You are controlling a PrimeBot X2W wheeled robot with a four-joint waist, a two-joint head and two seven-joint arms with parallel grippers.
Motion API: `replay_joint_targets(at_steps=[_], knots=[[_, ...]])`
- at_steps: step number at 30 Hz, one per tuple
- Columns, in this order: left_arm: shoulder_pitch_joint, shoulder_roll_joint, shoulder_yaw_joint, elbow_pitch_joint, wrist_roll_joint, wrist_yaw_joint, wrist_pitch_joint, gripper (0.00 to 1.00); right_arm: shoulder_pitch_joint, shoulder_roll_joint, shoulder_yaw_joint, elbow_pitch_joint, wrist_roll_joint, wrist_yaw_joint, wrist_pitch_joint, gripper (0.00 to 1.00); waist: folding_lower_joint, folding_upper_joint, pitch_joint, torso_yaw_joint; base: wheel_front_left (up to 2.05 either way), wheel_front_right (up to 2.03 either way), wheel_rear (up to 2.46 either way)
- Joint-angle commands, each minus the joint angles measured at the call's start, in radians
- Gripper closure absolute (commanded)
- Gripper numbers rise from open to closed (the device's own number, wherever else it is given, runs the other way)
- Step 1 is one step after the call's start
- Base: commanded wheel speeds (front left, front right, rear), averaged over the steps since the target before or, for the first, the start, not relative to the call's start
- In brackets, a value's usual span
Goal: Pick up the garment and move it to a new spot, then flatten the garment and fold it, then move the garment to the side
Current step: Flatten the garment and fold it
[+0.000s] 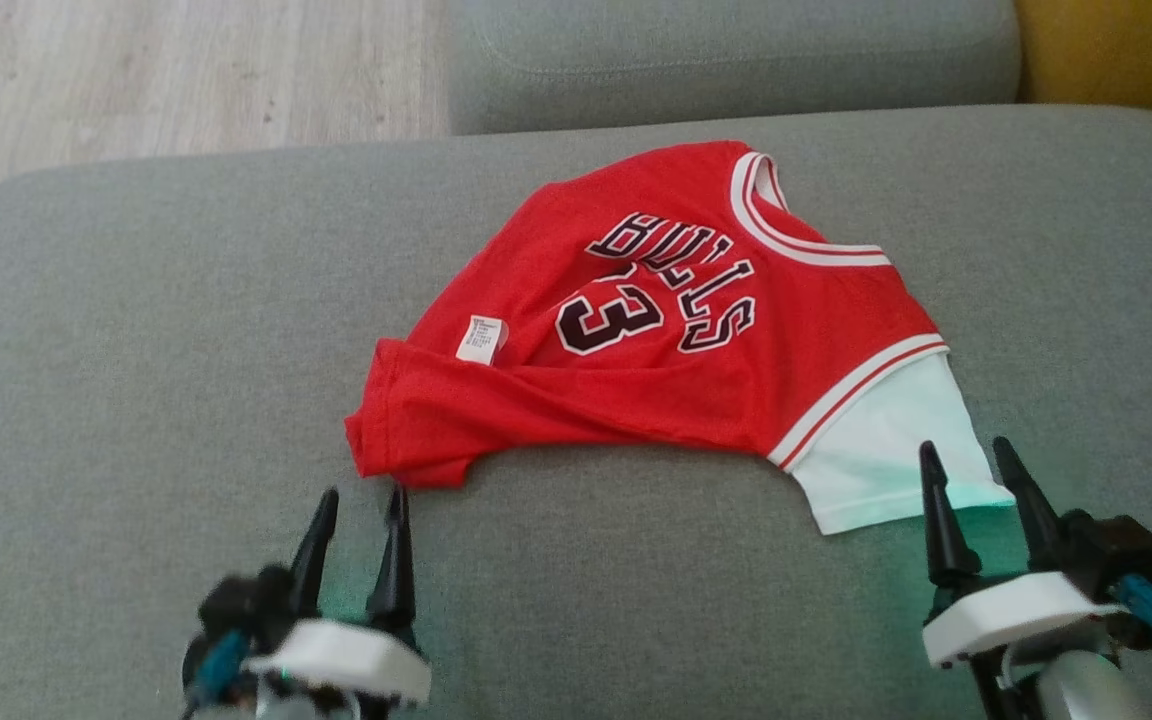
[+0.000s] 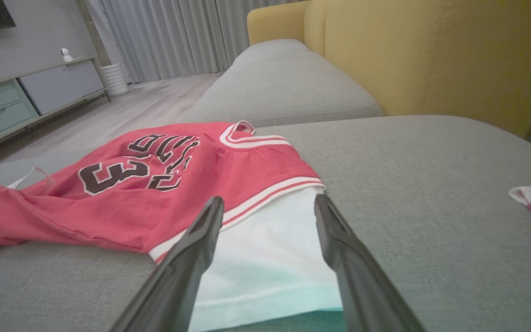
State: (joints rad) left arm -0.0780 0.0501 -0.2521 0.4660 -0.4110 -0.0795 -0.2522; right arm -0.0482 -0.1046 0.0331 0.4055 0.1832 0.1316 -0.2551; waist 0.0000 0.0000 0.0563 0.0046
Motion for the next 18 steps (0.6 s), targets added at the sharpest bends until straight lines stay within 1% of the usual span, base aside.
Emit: replay_joint_targets(at_steps=[1, 3, 5, 8, 12, 18], knots=[[-0.099, 0.000, 0.030, -0.022, 0.016, -0.003, -0.010, 0.00, -0.032, -0.002, 0.036, -0.038, -0.011, -0.001, -0.007, 0.00, 0.0000, 0.0000, 0.013, -0.001, 0.00, 0.00, 0.00], [-0.162, 0.000, 0.022, 0.005, 0.019, -0.010, -0.010, 0.00, -0.039, 0.003, 0.049, -0.038, -0.015, -0.001, -0.007, 0.00, 0.0000, 0.0000, 0.030, -0.006, 0.00, 0.00, 0.00], [-0.236, 0.000, 0.018, 0.061, 0.019, -0.014, -0.010, 0.00, -0.051, -0.001, 0.068, -0.032, -0.015, -0.001, -0.007, 0.00, 0.0000, 0.0000, 0.047, -0.012, 0.00, 0.00, 0.00], [-0.354, 0.000, 0.015, 0.201, 0.016, -0.015, -0.005, 0.00, -0.067, -0.013, 0.094, -0.023, -0.010, -0.001, -0.007, 0.00, 0.0000, 0.0000, 0.070, -0.028, 0.00, 0.00, 0.00], [-0.493, 0.001, 0.035, 0.376, -0.010, -0.009, 0.058, 0.00, -0.084, -0.026, 0.116, -0.019, 0.002, -0.001, -0.007, 0.00, 0.0000, 0.0000, 0.093, -0.049, 0.00, 0.00, 0.00], [-0.594, 0.010, 0.055, 0.539, -0.046, -0.016, 0.102, 0.00, -0.089, -0.034, 0.127, -0.015, 0.013, -0.001, -0.007, 0.00, 0.0000, 0.0000, 0.105, -0.072, 0.00, 0.00, 0.00]])
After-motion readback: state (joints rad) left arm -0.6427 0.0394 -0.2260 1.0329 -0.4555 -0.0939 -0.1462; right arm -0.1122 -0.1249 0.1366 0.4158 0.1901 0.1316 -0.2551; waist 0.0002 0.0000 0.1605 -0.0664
